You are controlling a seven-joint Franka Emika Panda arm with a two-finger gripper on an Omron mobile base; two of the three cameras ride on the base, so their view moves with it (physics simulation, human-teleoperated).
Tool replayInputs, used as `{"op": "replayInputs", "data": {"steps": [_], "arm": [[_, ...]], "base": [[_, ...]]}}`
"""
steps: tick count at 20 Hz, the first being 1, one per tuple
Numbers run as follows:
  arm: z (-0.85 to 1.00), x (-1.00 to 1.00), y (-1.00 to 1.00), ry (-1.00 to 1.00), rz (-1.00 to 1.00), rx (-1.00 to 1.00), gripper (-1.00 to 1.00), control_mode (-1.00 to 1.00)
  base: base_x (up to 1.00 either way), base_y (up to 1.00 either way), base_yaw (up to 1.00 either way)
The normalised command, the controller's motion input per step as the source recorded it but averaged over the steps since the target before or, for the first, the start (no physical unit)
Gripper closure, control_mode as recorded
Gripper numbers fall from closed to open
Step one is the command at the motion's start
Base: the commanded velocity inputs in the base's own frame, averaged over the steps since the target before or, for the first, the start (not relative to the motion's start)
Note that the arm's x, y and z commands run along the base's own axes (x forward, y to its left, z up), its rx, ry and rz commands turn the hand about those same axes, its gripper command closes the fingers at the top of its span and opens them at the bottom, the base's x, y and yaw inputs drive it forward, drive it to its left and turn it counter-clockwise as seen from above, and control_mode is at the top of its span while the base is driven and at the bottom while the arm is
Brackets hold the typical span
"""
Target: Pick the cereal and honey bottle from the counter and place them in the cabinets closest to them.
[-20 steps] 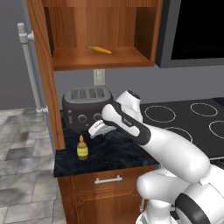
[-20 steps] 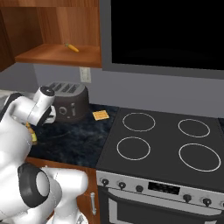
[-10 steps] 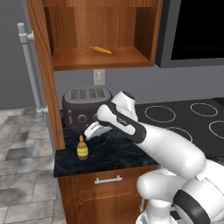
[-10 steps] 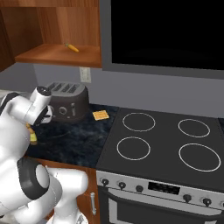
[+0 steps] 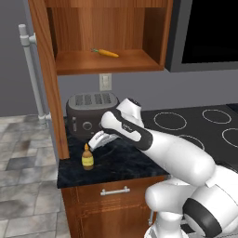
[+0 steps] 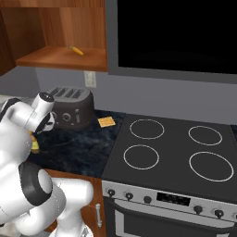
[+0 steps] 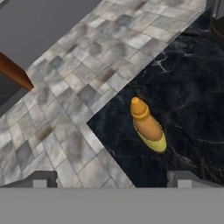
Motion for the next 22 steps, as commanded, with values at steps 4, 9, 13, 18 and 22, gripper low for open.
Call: {"op": "replayInputs", "data": {"steps": [4, 9, 13, 18, 22], "arm": [[-0.03, 0.01, 0.01, 0.00, 0.00, 0.00, -1.00, -1.00], [-0.23, 0.10, 0.04, 0.01, 0.00, 0.00, -1.00, -1.00], [-0.18, 0.12, 0.08, 0.00, 0.00, 0.00, -1.00, -1.00], [-0.14, 0.12, 0.11, 0.00, 0.00, 0.00, -1.00, -1.00], [-0.13, 0.15, 0.12, 0.00, 0.00, 0.00, -1.00, -1.00]], "base": [[0.00, 0.00, 0.00], [0.00, 0.00, 0.00], [0.00, 0.00, 0.00], [0.00, 0.00, 0.00], [0.00, 0.00, 0.00]]}}
